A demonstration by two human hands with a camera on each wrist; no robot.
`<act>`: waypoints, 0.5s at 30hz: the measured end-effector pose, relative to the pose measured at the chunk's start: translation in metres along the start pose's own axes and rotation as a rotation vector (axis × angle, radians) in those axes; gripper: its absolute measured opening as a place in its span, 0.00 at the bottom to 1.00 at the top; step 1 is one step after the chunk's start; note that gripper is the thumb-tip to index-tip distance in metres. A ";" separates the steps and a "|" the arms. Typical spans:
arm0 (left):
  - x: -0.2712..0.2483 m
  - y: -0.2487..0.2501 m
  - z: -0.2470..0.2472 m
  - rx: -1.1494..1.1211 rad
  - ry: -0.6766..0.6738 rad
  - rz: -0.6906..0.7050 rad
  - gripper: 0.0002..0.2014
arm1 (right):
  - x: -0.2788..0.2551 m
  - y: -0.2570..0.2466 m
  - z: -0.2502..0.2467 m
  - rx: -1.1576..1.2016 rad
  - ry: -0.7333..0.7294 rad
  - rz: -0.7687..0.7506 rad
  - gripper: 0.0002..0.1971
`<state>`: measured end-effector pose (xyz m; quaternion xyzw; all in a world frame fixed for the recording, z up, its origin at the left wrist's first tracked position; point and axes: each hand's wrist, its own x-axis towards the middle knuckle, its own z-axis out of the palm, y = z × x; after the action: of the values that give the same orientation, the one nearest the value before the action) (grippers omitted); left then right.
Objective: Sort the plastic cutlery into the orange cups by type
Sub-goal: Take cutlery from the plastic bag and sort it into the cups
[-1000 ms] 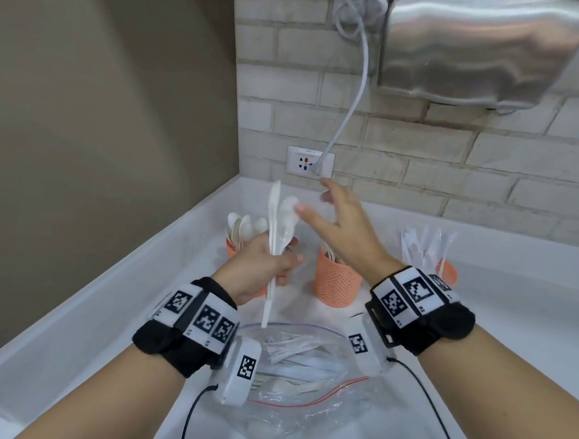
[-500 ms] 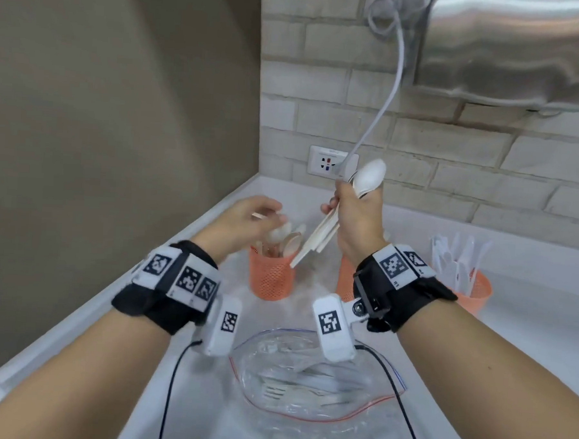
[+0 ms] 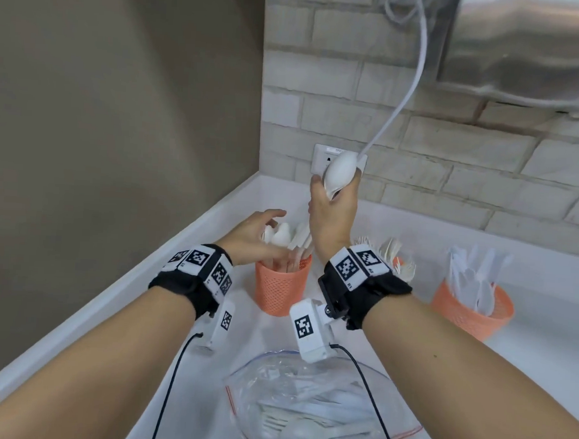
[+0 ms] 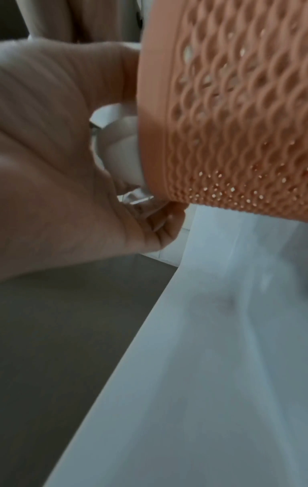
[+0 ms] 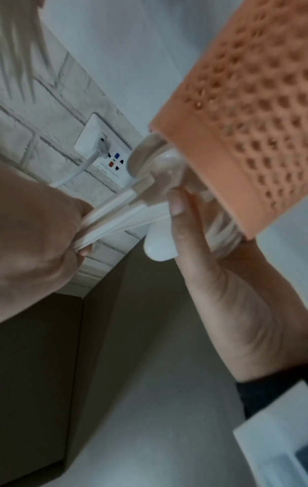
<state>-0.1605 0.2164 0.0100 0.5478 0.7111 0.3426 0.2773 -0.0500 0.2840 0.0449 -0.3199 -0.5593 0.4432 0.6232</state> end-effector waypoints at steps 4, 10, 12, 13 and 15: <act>-0.005 -0.010 0.000 -0.167 -0.038 -0.017 0.37 | -0.019 0.011 0.002 -0.036 -0.073 -0.002 0.20; -0.013 -0.013 0.000 -0.262 -0.078 -0.053 0.57 | -0.033 0.014 -0.003 0.043 -0.177 0.067 0.14; -0.013 -0.011 0.002 -0.255 -0.069 -0.058 0.62 | -0.037 0.012 -0.004 0.126 -0.208 0.117 0.15; -0.012 -0.011 0.004 -0.257 -0.061 -0.059 0.63 | -0.038 0.013 -0.004 0.165 -0.211 0.143 0.19; -0.012 -0.011 0.007 -0.263 -0.030 -0.065 0.64 | -0.040 0.017 -0.005 0.185 -0.189 0.197 0.29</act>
<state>-0.1586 0.2047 -0.0026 0.4883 0.6731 0.4157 0.3683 -0.0476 0.2550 0.0129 -0.2716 -0.5382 0.5800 0.5480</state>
